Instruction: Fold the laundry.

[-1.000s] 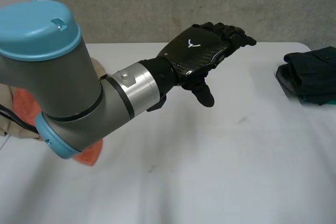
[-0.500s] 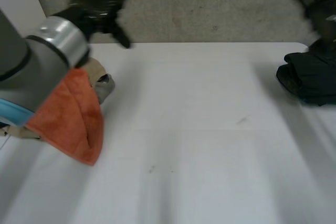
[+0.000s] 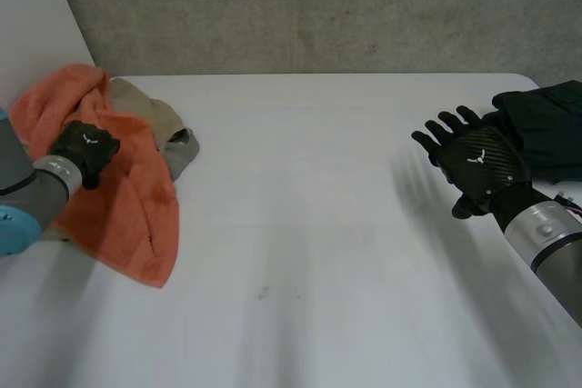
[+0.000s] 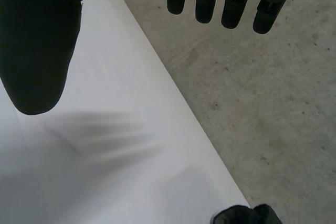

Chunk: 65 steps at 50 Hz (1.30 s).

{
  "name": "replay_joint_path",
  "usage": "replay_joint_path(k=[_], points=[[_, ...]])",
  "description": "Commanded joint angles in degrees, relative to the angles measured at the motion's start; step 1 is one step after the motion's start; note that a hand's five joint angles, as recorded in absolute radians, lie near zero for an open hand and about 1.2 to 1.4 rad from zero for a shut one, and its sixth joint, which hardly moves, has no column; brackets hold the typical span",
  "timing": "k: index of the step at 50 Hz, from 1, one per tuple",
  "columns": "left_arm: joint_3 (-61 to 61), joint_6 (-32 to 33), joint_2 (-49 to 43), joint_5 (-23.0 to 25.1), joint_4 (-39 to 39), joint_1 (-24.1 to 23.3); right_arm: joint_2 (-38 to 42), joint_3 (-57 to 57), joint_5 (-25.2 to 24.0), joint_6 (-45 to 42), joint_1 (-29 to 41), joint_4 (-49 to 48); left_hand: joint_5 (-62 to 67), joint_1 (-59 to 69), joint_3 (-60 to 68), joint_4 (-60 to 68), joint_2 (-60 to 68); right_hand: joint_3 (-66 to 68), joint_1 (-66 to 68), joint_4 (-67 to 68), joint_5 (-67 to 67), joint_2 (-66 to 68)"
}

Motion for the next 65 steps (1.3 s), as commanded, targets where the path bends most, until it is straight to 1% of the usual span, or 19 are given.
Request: replay_joint_path(k=[1,10,12,14,16,18,20,23,25,26,28,33,46,48,51,52,56,61,65], points=[[0.4,-3.1,4.1,-3.9,0.6,-6.3,-2.1,0.4,0.9,0.2,-1.5,0.3,16.1,17.1,16.0,15.6,15.5,-2.4,-3.2,-2.3,-2.7,-2.3],[0.7,-19.8,17.5,-5.0,1.5,-19.7,-6.9,-3.7,5.7,3.3,-1.2,8.4,16.1,17.1,16.0,15.6,15.5,-2.4,-3.2,-2.3,-2.7,-2.3],[0.9,-21.5,18.3,-5.0,2.2,-20.5,-6.9,-4.6,6.8,4.2,-1.1,11.0,16.1,17.1,16.0,15.6,15.5,-2.4,-3.2,-2.3,-2.7,-2.3],[0.2,-21.6,17.5,-5.0,2.5,-20.3,-6.9,-5.2,6.6,5.7,-1.3,14.5,10.0,10.9,9.8,9.4,9.4,-2.4,-3.2,-2.3,-2.7,-2.3],[-0.2,-21.0,16.3,-5.0,2.2,-20.2,-7.0,-5.0,6.1,6.7,-1.3,15.9,-11.5,-10.6,-11.7,-12.0,-12.1,-2.4,-3.2,-2.3,-2.7,-2.3],[-0.5,-18.5,14.2,-5.0,0.9,-18.5,-6.8,-4.6,5.8,7.7,-1.3,16.2,-4.1,-3.2,-4.3,-4.6,-4.7,-2.4,-3.2,-2.3,-2.7,-2.3],[-1.1,-15.9,13.2,-4.9,-1.0,-14.2,-6.6,-4.4,5.3,8.1,-1.3,16.0,-4.0,-3.1,-4.2,-4.6,-4.6,-2.4,-3.2,-2.3,-2.7,-2.3],[-2.3,-15.0,13.0,-2.9,-3.3,-11.8,-6.3,-4.4,4.9,7.4,-1.2,15.8,-3.9,-2.9,-4.0,-4.4,-4.5,-2.4,-3.2,-2.3,-2.7,-2.3],[-2.9,-16.4,13.1,2.2,-4.2,-11.7,-6.2,-4.5,5.0,7.3,-1.1,15.9,-10.4,-9.5,-10.5,-10.9,-11.0,-2.4,-3.2,-2.3,-2.7,-2.3],[-3.2,-16.8,13.3,5.4,-4.3,-11.9,-6.2,-4.6,5.0,7.3,-1.1,15.9,-36.1,-35.1,-36.2,-36.6,-36.7,-2.4,-3.2,-2.3,-2.7,-2.3],[-3.3,-16.7,13.3,6.6,-4.3,-12.0,-6.1,-4.5,5.0,7.4,-1.1,15.8,-43.5,-42.6,-43.7,-44.1,-44.1,-2.4,-3.2,-2.3,-2.7,-2.3],[-3.3,-16.2,11.4,6.9,-4.3,-11.9,-5.7,-3.7,4.9,7.4,-1.1,15.3,-44.4,-43.5,-44.6,-44.9,-45.0,-2.4,-3.2,-2.3,-2.7,-2.3],[0.9,-6.6,-3.3,5.2,-3.5,-7.6,-3.3,-2.9,4.9,7.3,-1.4,13.9,-39.4,-38.5,-39.5,-39.9,-40.0,-2.4,-3.2,-2.3,-2.7,-2.3],[1.6,-5.8,-3.9,4.1,-2.9,-7.3,-3.0,-2.8,4.9,7.3,-1.4,13.9,-29.3,-28.4,-29.5,-29.9,-29.9,-2.4,-3.2,-2.3,-2.7,-2.3],[2.1,-6.1,-3.8,2.3,0.4,-7.5,-2.8,-2.9,5.1,7.2,-1.4,13.9,12.7,13.6,12.5,12.1,12.1,-2.4,-3.2,-2.3,-2.7,-2.3],[2.1,-6.2,-3.7,1.9,1.6,-7.9,-2.7,-2.8,5.2,7.2,-1.4,13.9,16.1,17.0,15.9,15.6,15.5,-2.4,-3.2,-2.3,-2.7,-2.3],[1.7,-7.7,-2.3,-2.3,6.9,-10.4,-2.7,-2.8,5.4,7.2,-1.3,13.9,16.1,17.1,16.0,15.6,15.5,-2.4,-3.2,-2.3,-2.7,-2.3],[1.5,-12.6,4.5,-7.6,9.5,-18.5,-2.8,-2.8,5.5,7.2,-1.3,13.9,16.1,17.1,16.0,15.6,15.5,-2.4,-3.2,-2.3,-2.7,-2.3],[2.2,-17.5,8.1,-7.7,9.7,-25.5,-3.3,-2.8,5.7,7.3,-1.4,14.0,16.1,17.1,16.0,15.6,15.5,-2.4,-3.2,-2.3,-2.7,-2.3]])
